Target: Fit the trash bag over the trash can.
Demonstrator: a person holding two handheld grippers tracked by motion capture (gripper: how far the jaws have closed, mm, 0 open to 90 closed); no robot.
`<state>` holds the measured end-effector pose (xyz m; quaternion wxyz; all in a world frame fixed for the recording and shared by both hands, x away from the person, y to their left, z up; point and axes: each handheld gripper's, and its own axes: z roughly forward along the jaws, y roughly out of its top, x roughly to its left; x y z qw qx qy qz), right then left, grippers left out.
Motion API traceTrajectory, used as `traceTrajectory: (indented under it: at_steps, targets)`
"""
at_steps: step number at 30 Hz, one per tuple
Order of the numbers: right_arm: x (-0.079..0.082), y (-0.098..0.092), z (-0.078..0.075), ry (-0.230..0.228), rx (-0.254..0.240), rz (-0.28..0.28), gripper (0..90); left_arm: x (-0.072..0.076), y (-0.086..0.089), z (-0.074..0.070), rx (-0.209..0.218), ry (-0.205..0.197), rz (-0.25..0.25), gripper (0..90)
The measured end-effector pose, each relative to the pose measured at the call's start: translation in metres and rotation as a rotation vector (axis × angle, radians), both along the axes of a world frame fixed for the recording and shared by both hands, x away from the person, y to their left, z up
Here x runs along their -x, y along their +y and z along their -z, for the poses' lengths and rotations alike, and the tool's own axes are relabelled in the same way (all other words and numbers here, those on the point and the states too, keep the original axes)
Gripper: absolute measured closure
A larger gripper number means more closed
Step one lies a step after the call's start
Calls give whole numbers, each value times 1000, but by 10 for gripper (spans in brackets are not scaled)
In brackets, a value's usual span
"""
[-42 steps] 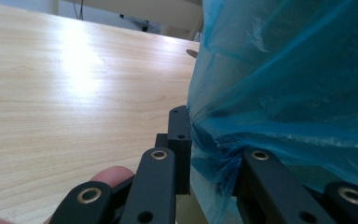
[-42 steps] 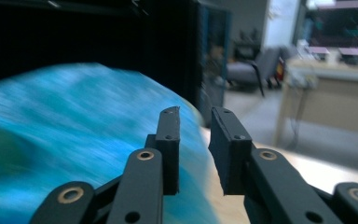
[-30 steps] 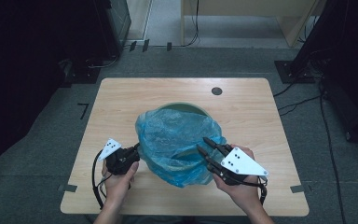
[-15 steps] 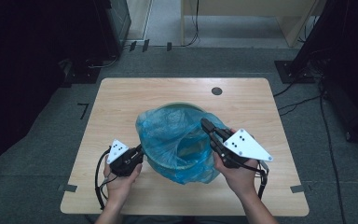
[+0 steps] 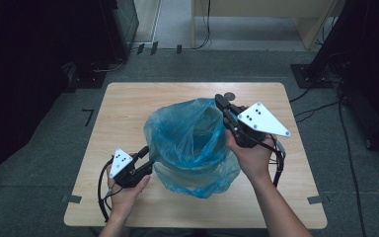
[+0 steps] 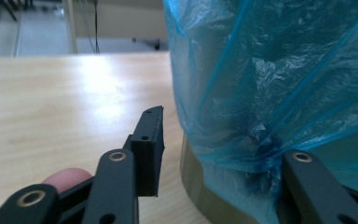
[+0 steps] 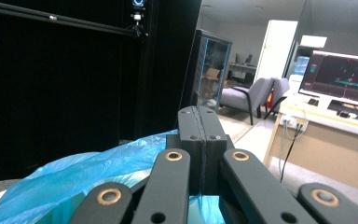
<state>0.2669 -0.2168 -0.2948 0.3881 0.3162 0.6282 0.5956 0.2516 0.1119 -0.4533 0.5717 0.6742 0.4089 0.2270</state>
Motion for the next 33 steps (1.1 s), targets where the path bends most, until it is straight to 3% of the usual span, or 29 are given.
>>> traceTrajectory:
  at_steps: [3, 6, 10, 13, 16, 19, 22, 24, 27, 29, 31, 33]
  targets:
    - [-14, -2, -3, 16, 19, 22, 900, 4, 1, -5, 28, -43, 12, 565]
    - [-36, -8, 4, 80, 20, 29, 900, 4, 2, -9, 57, -45, 18, 717]
    - [-70, -20, 26, 181, 18, 13, 900, -3, 1, -14, 70, -20, 20, 893]
    - [-89, -30, 46, 274, -28, 2, 900, -15, 0, -19, 75, 22, 9, 900]
    - [-100, -36, 72, 357, -54, -5, 900, -28, -3, -16, 97, 97, -2, 900]
    - [-104, -38, 95, 425, -85, -39, 900, -36, -8, -9, 107, 163, 6, 900]
    - [-102, -46, 108, 449, -208, -95, 900, -39, -17, -5, 91, 198, 31, 900]
    - [-101, -48, 114, 456, -225, -106, 900, -40, -20, -7, 69, 202, 25, 900]
    - [-98, -51, 122, 475, -264, -124, 900, -46, -21, -10, 67, 239, 35, 900]
    - [-93, -50, 129, 497, -281, -138, 900, -49, -21, -12, 63, 258, 37, 900]
    - [-86, -50, 136, 534, -331, -169, 900, -51, -21, -14, 49, 262, 45, 900]
    - [-77, -46, 141, 538, -313, -181, 900, -51, -22, -16, 27, 249, 42, 898]
